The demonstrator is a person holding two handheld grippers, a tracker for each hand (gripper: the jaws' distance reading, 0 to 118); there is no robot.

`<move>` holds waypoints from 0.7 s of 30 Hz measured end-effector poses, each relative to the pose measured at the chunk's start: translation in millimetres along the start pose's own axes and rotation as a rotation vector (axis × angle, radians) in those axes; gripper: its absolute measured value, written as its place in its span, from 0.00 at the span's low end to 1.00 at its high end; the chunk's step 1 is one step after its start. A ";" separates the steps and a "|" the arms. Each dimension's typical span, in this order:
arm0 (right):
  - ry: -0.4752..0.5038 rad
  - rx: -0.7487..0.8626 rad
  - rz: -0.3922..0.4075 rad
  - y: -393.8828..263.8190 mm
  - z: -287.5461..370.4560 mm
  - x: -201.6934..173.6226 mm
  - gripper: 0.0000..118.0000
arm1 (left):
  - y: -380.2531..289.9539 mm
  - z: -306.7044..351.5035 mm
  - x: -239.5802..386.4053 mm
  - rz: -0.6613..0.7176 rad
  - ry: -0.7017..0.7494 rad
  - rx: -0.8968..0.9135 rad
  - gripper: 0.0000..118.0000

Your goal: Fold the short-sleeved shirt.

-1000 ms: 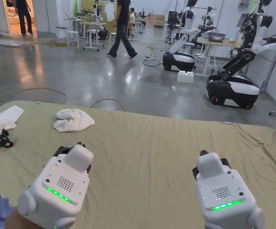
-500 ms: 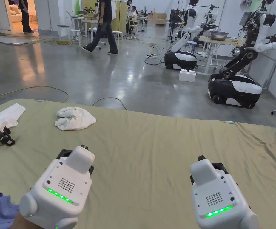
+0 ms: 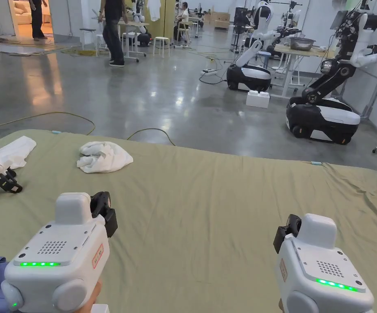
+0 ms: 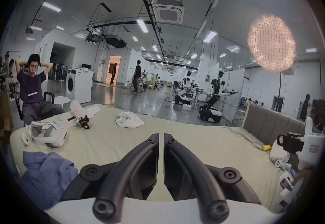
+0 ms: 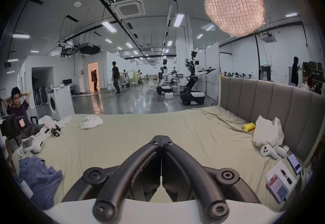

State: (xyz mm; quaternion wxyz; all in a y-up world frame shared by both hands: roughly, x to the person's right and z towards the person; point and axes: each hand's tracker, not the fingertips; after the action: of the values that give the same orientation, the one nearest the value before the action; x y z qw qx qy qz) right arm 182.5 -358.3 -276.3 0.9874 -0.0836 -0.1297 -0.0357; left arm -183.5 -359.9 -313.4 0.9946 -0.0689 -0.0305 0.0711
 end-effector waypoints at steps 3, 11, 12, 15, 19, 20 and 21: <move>0.006 -0.006 0.006 2.3 1.2 -3.5 0.00 | 3.9 2.9 -8.4 -0.037 0.004 -0.043 0.06; 0.039 -0.026 0.053 -6.7 -0.7 -20.2 0.00 | 1.4 17.4 -75.0 -0.035 0.085 -0.242 0.06; 0.046 -0.031 0.055 -8.8 -1.5 -22.3 0.00 | 1.9 24.7 -83.0 -0.023 0.098 -0.268 0.06; 0.053 -0.036 0.075 -15.0 -1.1 -30.0 0.00 | -4.2 37.8 -120.4 0.006 0.147 -0.357 0.06; 0.070 -0.052 0.086 -21.0 -2.8 -37.6 0.00 | -21.4 40.4 -180.9 -0.012 0.214 -0.498 0.06; 0.075 -0.057 0.088 -22.3 -3.7 -39.2 0.00 | -22.9 44.0 -185.5 -0.022 0.232 -0.530 0.06; 0.077 -0.061 0.091 -23.4 -4.8 -40.7 0.00 | -27.2 45.2 -194.7 -0.019 0.251 -0.565 0.06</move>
State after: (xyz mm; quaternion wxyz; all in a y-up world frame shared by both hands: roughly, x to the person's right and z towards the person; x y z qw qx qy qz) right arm 142.3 -380.2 -288.0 0.9892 -0.1180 -0.0863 0.0021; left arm -375.3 -409.0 -274.7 0.9328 -0.3505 0.0732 0.0416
